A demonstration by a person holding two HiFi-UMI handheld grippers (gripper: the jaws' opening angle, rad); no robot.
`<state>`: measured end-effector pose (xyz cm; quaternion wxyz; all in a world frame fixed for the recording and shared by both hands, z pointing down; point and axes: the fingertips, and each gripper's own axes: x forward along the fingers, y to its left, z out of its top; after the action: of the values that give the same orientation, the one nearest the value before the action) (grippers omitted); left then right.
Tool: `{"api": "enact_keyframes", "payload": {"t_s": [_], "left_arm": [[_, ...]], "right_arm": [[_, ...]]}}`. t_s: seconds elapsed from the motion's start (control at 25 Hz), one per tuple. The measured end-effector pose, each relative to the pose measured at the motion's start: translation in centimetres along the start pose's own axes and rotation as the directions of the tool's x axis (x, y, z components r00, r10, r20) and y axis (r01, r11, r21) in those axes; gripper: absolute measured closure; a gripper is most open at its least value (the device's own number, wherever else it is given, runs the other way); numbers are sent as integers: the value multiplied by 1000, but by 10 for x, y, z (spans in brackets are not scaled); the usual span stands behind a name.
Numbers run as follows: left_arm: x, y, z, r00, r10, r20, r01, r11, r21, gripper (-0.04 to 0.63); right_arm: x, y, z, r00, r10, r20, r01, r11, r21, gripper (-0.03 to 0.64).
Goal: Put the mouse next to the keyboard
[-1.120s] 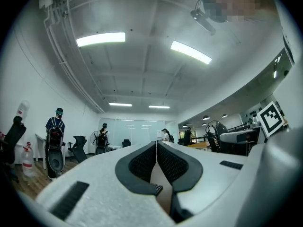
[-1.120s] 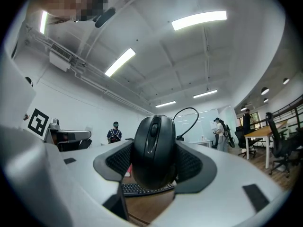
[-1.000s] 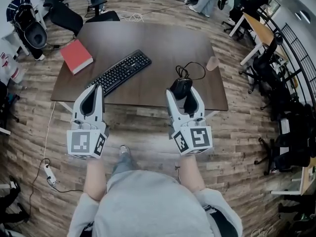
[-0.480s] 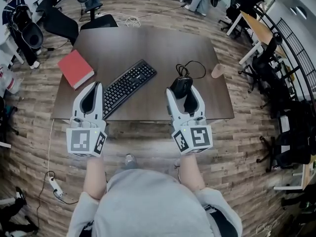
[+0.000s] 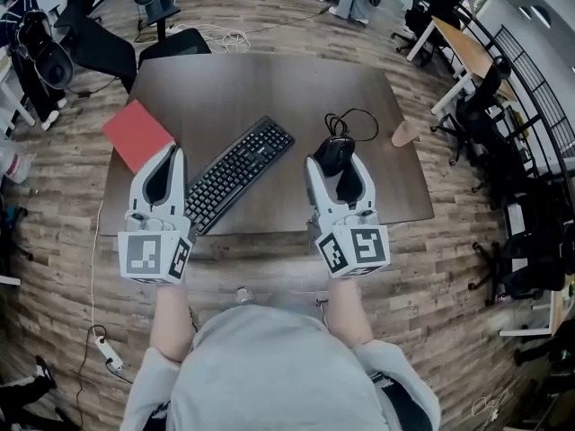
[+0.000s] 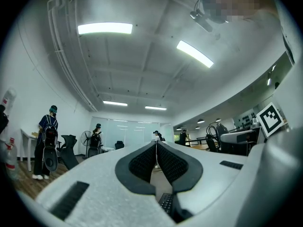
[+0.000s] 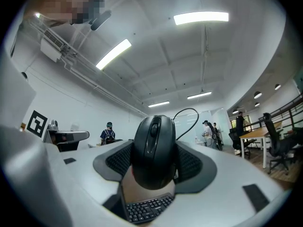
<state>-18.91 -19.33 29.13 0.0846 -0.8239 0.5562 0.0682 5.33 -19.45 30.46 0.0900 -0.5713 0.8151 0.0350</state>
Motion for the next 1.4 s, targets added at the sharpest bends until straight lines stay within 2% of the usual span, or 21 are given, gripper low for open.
{"api": "enact_keyframes", "payload": {"t_s": [0.44,0.8,1.12,1.4], "left_arm": [[31,30,-27,999,-12,-30,11,999,-38,583],[75,54,-39,999,28,-33,-29,999,-38,583],[128,50,-54,998,55,-41,-57,998,-38,583],[160,50,-68,995,85,-56,-87,996,-23,583]], "right_arm": [[41,-7,-17,999,-26,-41,27,1000,3,367],[97,-32,-31,998,-13,-58,14,1000,9,367],[143,-74,-51,995,15,-98,-14,1000,14,367],[184,-105,-81,983,53,-175,-49,999,22,367]]}}
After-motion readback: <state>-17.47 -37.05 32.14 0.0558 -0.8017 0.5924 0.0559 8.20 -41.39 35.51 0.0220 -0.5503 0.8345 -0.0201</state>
